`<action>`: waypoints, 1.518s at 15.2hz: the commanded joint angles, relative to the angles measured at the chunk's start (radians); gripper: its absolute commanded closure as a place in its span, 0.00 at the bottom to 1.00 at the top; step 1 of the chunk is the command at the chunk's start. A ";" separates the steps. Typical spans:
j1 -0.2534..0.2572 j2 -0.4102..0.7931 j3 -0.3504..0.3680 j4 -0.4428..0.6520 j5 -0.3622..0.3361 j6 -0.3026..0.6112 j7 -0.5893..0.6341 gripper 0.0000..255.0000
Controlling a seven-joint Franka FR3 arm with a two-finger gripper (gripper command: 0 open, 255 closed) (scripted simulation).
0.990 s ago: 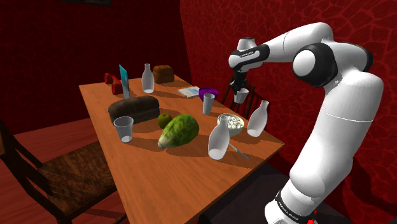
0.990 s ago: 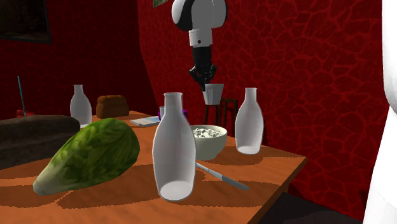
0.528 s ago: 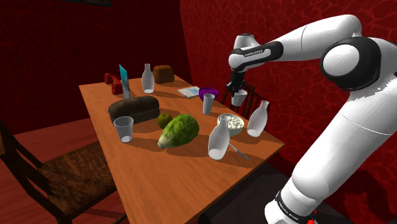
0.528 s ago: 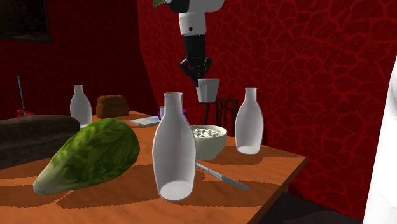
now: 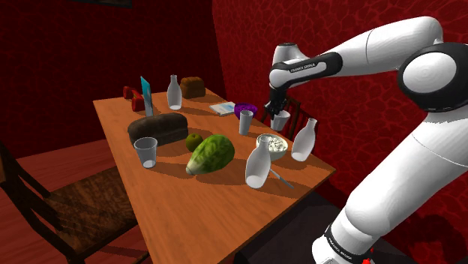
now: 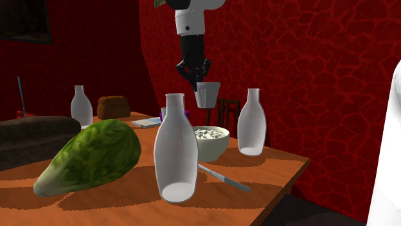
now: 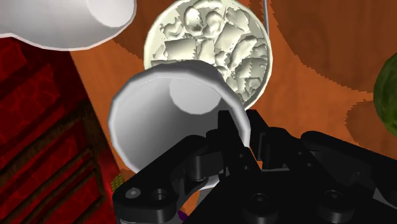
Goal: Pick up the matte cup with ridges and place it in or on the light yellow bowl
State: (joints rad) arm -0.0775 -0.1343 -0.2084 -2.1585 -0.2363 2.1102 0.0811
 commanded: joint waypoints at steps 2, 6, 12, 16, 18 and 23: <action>-0.001 0.013 -0.001 -0.026 -0.003 0.039 0.008 1.00; -0.002 0.034 -0.004 -0.059 -0.006 0.092 0.016 1.00; -0.005 0.071 -0.007 -0.103 -0.012 0.173 0.028 1.00; -0.007 0.095 -0.009 -0.124 -0.014 0.217 0.035 1.00; -0.007 0.095 -0.009 -0.124 -0.014 0.217 0.035 1.00; -0.007 0.095 -0.009 -0.124 -0.014 0.217 0.035 1.00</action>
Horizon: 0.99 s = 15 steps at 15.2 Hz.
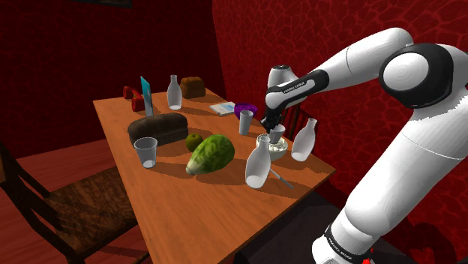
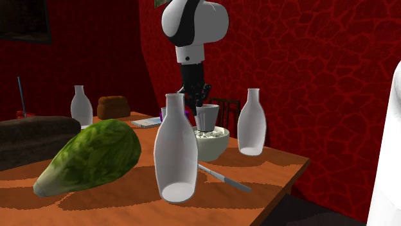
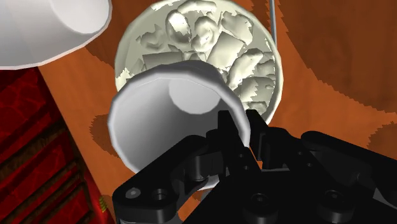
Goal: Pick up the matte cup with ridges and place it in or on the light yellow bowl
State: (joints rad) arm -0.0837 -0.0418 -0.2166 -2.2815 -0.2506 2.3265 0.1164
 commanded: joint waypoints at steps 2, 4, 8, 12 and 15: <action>-0.001 0.001 -0.001 -0.002 0.000 0.000 0.000 0.00; -0.001 0.001 -0.001 -0.002 0.000 0.000 -0.001 0.00; 0.006 -0.040 0.007 0.023 0.002 -0.067 0.000 0.00; 0.011 -0.073 0.014 0.049 0.004 -0.127 0.000 0.00; 0.011 -0.073 0.014 0.049 0.004 -0.127 0.000 0.00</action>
State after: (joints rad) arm -0.0723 -0.1141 -0.2022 -2.2327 -0.2465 2.2007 0.1168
